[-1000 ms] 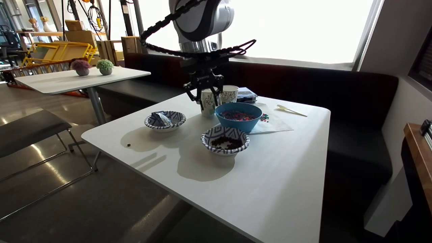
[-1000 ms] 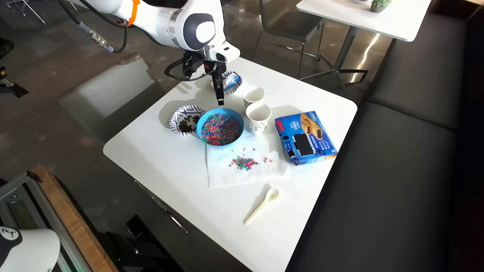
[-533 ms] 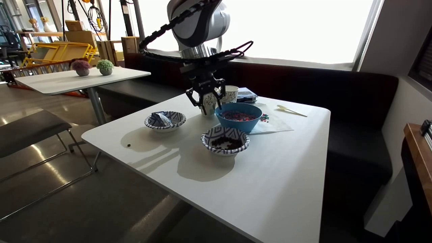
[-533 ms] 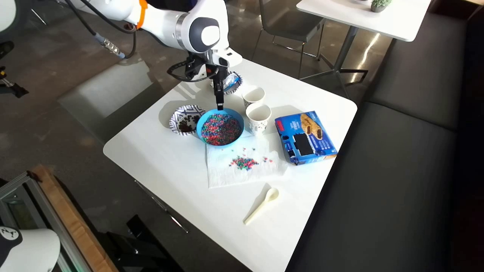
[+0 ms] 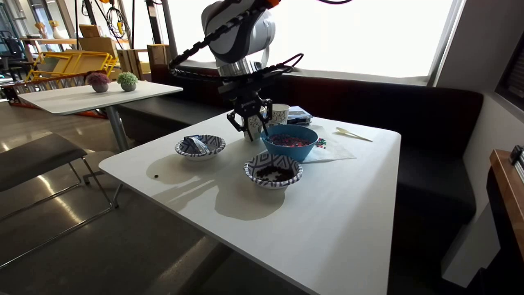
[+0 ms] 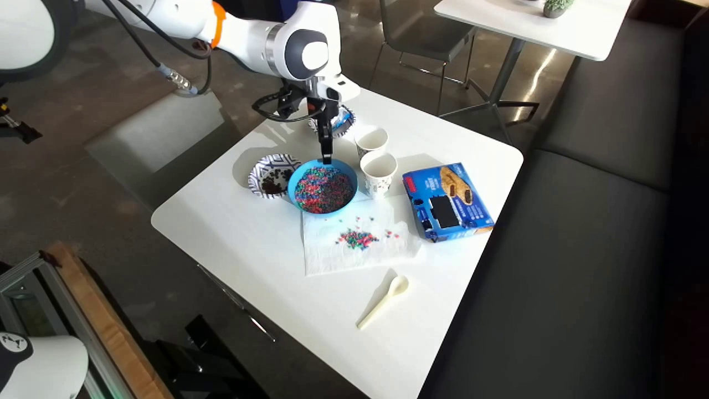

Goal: Move the blue bowl to the left

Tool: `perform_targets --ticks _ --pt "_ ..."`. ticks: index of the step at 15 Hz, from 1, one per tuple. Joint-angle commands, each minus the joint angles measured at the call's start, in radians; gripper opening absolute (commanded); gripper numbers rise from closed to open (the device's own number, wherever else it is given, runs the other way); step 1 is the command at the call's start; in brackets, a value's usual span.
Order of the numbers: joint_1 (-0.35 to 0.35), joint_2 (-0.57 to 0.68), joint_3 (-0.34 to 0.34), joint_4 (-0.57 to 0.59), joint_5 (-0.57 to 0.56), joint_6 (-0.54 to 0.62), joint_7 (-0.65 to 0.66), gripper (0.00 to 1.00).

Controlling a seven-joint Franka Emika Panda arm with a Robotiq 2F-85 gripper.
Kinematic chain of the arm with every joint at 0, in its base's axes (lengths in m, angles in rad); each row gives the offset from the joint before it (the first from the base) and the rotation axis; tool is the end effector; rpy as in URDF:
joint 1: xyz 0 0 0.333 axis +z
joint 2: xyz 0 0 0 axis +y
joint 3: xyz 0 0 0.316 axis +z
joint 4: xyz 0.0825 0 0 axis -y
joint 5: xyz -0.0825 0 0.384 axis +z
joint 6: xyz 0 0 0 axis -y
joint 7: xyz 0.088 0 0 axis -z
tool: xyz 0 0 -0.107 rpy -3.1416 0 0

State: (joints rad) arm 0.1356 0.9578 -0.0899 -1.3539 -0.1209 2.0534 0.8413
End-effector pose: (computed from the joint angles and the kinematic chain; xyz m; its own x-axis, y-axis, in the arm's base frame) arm 0.7027 0.0372 0.1258 0.7606 -0.6471 -0.0523 -0.6058 -0.7364 0.3013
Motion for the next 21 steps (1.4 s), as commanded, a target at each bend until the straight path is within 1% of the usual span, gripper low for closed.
perform_targets --ticks 1,2,3,4,5,7,9,11,12,14,15,21 --pt "0.016 0.051 -0.017 0.066 0.016 -0.032 0.006 0.43" --pt "0.018 0.055 -0.019 0.071 0.014 -0.031 0.008 0.43" --pt "0.020 0.059 -0.019 0.075 0.014 -0.034 0.009 0.38" --pt "0.022 0.061 -0.021 0.077 0.014 -0.037 0.012 0.37" --pt "0.023 0.063 -0.022 0.080 0.014 -0.044 0.013 0.34" --pt "0.029 0.062 -0.026 0.079 0.012 -0.053 0.019 0.34" --pt "0.031 0.060 -0.028 0.075 0.011 -0.054 0.022 0.31" --pt "0.037 0.058 -0.033 0.070 0.006 -0.055 0.029 0.16" --pt "0.038 0.057 -0.033 0.067 0.007 -0.060 0.029 0.01" --pt "0.043 0.050 -0.035 0.056 0.004 -0.063 0.035 0.00" --pt "0.045 0.046 -0.032 0.051 0.006 -0.061 0.037 0.02" --pt "0.068 0.028 -0.034 0.037 -0.003 -0.070 0.050 0.02"
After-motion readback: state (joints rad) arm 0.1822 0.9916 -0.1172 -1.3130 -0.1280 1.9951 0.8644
